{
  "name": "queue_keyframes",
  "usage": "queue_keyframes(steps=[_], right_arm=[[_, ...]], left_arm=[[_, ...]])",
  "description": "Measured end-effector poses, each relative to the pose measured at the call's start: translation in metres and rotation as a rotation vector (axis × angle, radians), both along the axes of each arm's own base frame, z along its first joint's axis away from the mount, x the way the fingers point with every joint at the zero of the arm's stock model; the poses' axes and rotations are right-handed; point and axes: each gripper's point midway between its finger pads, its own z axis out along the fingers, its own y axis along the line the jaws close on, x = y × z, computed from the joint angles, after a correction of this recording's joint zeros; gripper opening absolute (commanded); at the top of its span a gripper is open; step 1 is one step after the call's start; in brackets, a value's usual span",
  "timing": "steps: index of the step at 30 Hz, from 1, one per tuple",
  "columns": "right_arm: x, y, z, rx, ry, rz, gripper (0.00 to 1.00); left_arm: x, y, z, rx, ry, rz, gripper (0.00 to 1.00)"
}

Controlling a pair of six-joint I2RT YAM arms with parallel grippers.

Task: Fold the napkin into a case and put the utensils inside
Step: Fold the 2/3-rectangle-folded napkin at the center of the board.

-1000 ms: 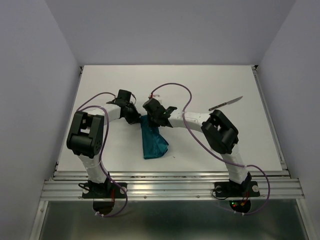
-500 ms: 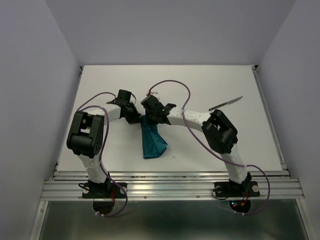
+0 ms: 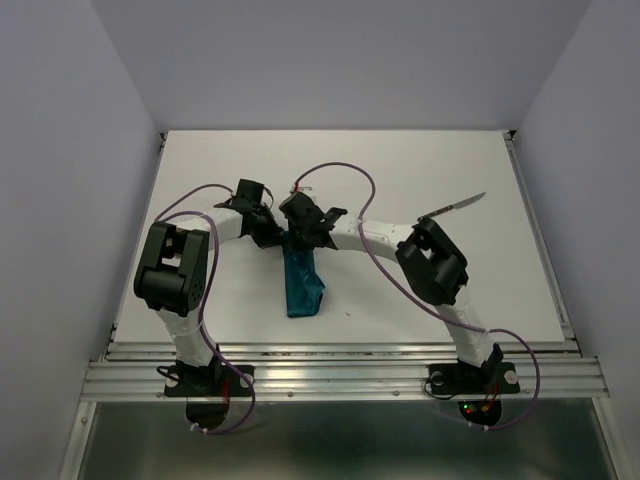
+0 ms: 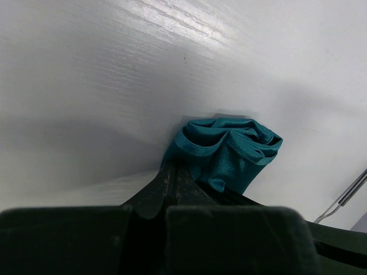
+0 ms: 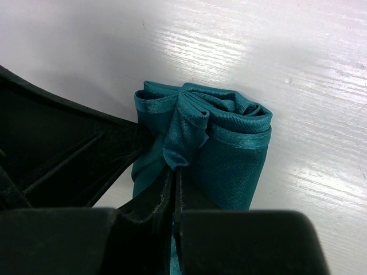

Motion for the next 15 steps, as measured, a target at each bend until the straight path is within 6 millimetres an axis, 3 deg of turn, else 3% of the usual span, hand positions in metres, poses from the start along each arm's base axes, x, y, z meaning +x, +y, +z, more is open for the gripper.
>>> queue_keyframes(steps=[15], right_arm=[[0.0035, 0.0070, -0.0004, 0.007, 0.021, -0.020, 0.01]], left_arm=[[0.0005, -0.0001, 0.0000, 0.002, -0.003, 0.001, 0.00]])
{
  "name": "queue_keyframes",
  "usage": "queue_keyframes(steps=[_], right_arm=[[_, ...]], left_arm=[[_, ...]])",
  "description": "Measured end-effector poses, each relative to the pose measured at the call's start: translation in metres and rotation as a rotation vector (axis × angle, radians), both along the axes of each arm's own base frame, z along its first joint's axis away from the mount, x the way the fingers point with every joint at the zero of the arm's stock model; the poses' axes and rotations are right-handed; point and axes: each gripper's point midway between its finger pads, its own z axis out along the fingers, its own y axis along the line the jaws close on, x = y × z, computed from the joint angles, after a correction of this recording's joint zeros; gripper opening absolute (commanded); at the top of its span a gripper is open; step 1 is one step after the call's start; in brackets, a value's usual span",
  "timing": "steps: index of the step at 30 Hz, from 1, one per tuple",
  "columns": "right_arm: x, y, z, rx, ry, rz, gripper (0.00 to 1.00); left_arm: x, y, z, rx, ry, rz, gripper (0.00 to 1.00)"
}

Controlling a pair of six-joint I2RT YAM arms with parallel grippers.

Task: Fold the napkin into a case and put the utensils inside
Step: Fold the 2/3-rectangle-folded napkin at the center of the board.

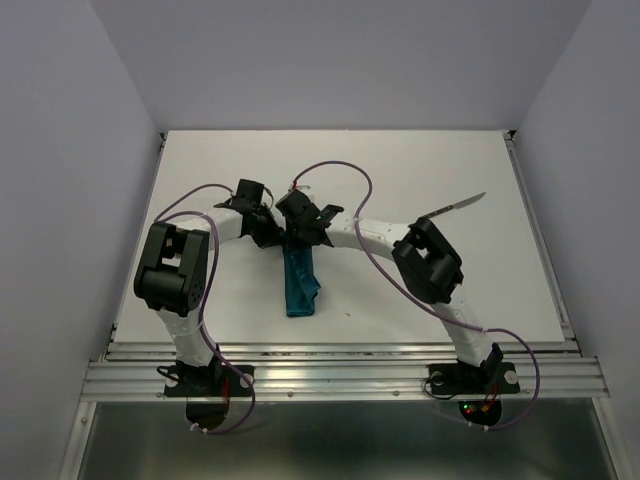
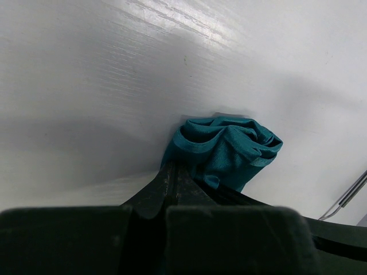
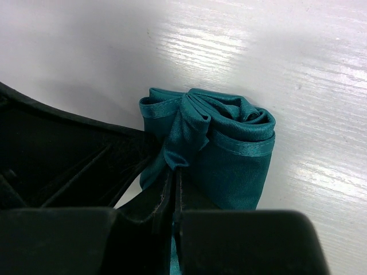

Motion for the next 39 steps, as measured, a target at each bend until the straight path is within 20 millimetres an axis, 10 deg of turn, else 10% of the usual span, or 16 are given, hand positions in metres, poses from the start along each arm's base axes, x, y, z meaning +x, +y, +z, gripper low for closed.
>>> queue_keyframes(steps=[13, 32, 39], right_arm=[[0.003, 0.006, 0.002, 0.027, 0.011, -0.020, 0.43], [-0.016, -0.005, 0.010, 0.066, 0.027, 0.016, 0.55], [-0.028, -0.015, 0.065, 0.146, -0.044, 0.030, 0.54]], left_arm=[[0.002, 0.000, 0.001, 0.002, -0.009, 0.003, 0.00], [-0.001, 0.000, -0.003, 0.012, 0.005, -0.005, 0.00], [-0.004, 0.000, -0.003, 0.028, 0.016, -0.007, 0.00]])
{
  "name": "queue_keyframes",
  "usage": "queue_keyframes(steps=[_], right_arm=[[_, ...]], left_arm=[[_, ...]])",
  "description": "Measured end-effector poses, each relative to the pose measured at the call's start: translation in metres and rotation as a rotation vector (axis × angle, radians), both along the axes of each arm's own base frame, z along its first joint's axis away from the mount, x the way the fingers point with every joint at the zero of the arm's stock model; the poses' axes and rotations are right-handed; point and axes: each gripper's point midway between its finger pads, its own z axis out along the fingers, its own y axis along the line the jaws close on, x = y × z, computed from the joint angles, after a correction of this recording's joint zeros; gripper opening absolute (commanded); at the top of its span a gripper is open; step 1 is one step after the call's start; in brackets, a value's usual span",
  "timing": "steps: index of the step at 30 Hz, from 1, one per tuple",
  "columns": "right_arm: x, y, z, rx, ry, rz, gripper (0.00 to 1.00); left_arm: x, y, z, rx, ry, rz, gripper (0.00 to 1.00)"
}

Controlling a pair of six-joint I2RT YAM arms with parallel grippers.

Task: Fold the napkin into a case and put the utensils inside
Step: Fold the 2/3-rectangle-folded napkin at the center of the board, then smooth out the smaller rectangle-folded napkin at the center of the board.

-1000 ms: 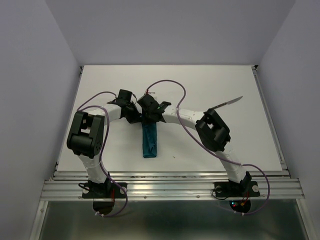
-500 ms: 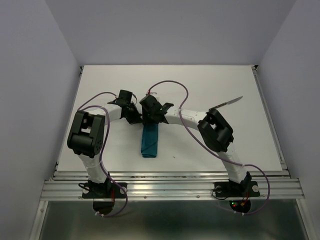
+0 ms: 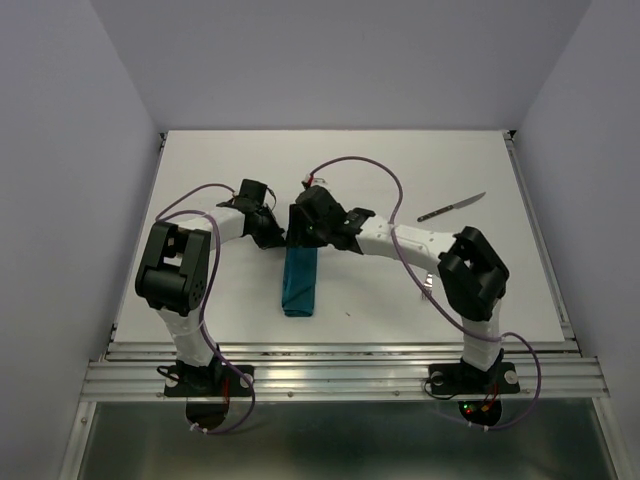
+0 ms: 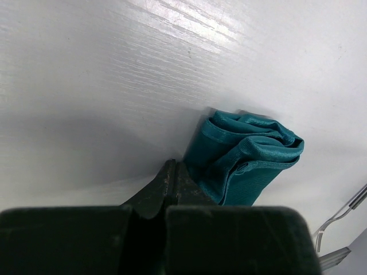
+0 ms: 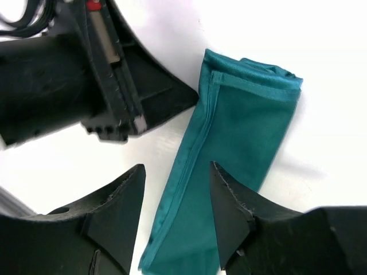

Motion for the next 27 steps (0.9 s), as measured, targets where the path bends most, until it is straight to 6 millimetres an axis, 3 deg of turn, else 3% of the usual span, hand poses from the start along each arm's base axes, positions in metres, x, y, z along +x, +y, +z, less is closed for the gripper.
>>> queue_keyframes(steps=[4, 8, 11, 18, 22, 27], right_arm=[[-0.011, -0.009, 0.020, 0.045, -0.030, 0.003, 0.46], [-0.031, -0.016, 0.009, 0.032, -0.010, 0.019, 0.36], [-0.061, -0.010, -0.009, -0.005, 0.020, 0.074, 0.29], [-0.155, 0.022, -0.029, -0.049, 0.059, 0.256, 0.28], [-0.162, 0.018, -0.038, -0.059, 0.079, 0.248, 0.27], [-0.154, 0.013, -0.052, -0.078, 0.091, 0.205, 0.24]], left_arm=[[0.000, 0.002, 0.000, 0.011, 0.003, 0.004, 0.00], [-0.001, 0.003, 0.001, 0.015, 0.007, 0.003, 0.00], [-0.002, 0.004, 0.005, 0.021, 0.004, 0.002, 0.00], [0.000, 0.011, 0.033, 0.029, -0.063, 0.007, 0.00], [0.000, 0.014, 0.049, 0.024, -0.107, 0.013, 0.00], [-0.012, 0.019, 0.046, 0.028, -0.101, 0.017, 0.00]])
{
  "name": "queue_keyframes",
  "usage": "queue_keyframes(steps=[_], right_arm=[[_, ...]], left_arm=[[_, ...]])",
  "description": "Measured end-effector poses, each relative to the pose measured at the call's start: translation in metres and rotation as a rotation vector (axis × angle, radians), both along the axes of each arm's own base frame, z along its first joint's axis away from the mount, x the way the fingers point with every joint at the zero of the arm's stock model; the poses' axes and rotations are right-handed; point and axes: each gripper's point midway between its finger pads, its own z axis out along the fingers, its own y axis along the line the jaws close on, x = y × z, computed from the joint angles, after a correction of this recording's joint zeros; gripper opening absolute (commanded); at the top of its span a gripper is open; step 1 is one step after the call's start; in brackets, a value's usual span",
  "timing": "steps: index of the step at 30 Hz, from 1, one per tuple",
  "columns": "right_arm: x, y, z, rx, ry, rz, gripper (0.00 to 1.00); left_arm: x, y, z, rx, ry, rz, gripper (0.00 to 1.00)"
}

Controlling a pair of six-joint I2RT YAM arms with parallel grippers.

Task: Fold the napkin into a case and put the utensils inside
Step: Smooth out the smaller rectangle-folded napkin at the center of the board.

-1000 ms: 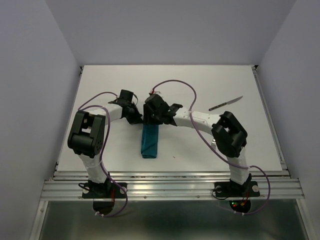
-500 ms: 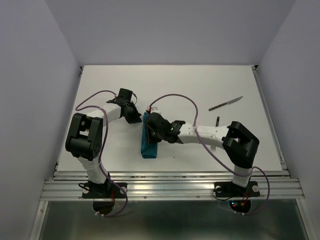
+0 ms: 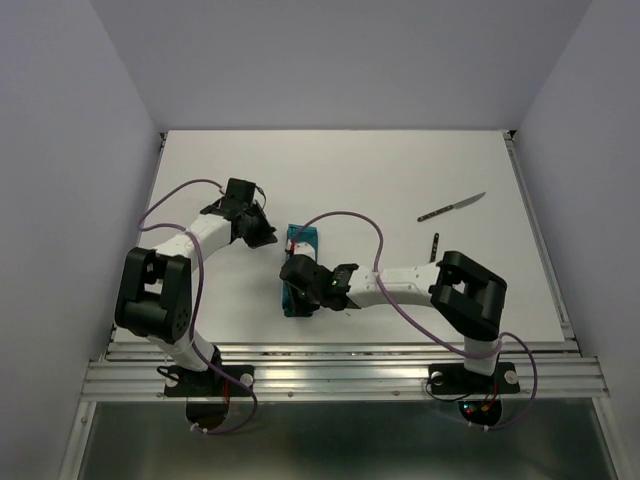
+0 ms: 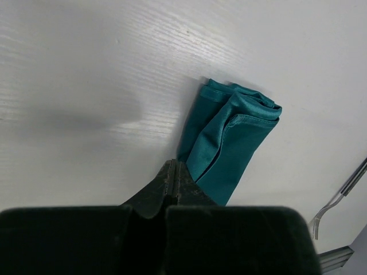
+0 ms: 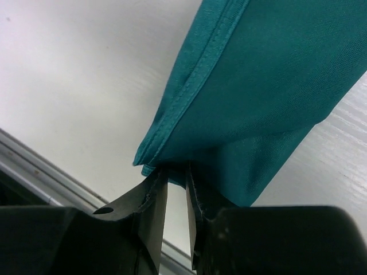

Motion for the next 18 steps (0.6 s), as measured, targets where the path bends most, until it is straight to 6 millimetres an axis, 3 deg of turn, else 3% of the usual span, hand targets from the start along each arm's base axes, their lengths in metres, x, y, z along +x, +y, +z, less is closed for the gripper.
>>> queue_keyframes(steps=[3, 8, 18], right_arm=[[0.001, -0.007, -0.016, -0.033, 0.003, -0.015, 0.23], [0.004, -0.017, -0.019, -0.027, -0.025, -0.045, 0.20], [0.025, -0.102, -0.014, -0.127, -0.104, -0.135, 0.23]], left_arm=[[-0.004, 0.002, -0.004, 0.004, 0.017, 0.002, 0.00], [-0.005, 0.002, -0.003, 0.005, 0.016, 0.003, 0.00], [-0.009, 0.004, 0.011, -0.004, -0.022, 0.003, 0.00]])
